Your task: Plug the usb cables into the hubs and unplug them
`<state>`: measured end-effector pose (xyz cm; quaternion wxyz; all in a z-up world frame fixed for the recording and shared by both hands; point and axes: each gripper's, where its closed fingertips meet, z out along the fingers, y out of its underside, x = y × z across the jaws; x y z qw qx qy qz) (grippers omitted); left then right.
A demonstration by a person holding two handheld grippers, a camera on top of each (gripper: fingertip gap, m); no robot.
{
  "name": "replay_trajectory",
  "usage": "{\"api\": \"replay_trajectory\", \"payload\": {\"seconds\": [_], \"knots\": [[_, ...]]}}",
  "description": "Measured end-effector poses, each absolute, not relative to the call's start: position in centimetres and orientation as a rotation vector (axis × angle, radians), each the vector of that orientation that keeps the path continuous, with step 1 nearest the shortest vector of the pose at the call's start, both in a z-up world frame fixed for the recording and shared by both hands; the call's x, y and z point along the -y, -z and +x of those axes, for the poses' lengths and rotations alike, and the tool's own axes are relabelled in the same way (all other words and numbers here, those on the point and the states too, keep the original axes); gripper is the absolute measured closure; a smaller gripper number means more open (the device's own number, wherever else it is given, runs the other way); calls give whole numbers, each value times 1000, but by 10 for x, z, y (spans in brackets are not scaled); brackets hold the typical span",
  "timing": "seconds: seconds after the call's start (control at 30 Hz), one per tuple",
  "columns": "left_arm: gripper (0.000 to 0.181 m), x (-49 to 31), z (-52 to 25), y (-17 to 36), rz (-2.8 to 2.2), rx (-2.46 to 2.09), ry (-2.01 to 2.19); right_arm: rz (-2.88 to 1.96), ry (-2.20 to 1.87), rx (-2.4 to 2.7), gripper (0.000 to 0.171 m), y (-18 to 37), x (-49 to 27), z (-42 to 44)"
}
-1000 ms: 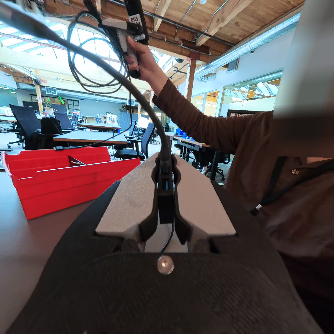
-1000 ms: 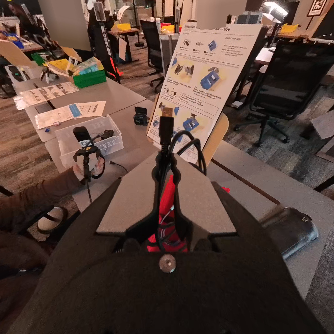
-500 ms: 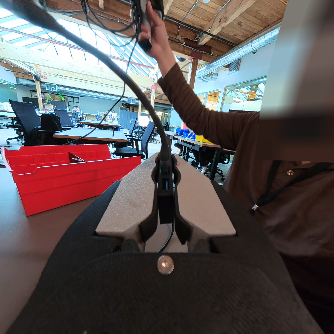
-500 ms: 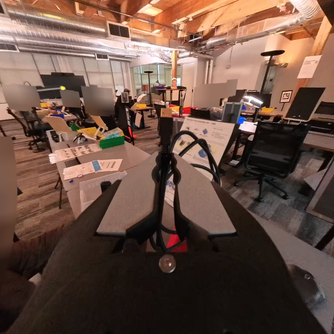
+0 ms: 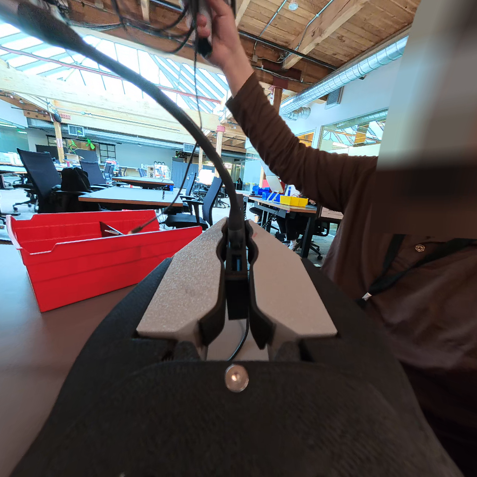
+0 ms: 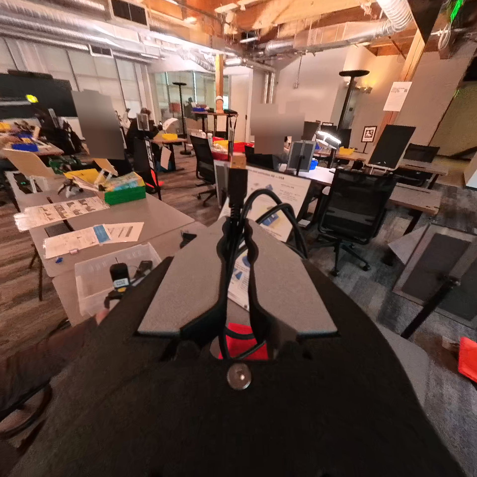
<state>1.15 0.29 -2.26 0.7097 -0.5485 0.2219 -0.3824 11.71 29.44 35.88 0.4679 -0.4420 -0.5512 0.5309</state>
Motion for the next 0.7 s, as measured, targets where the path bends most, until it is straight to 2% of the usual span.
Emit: {"api": "replay_trajectory", "payload": {"seconds": [0.23,0.33,0.43,0.63,0.7], "knots": [[173,0,13,20,-1202,-501,854,-1155,-1243,1558,164,-281,-301,92],[173,1,15,20,-1205,-509,856,-1154,-1172,1775,163,-225,-294,84],[172,1,18,23,-1210,-514,858,-1244,-1016,2024,164,-138,-291,78],[172,-2,21,20,-1217,-515,846,-1471,-620,2485,164,69,-290,89],[172,-7,20,24,-1239,-503,828,-1526,-619,2563,161,118,-281,87]]}}
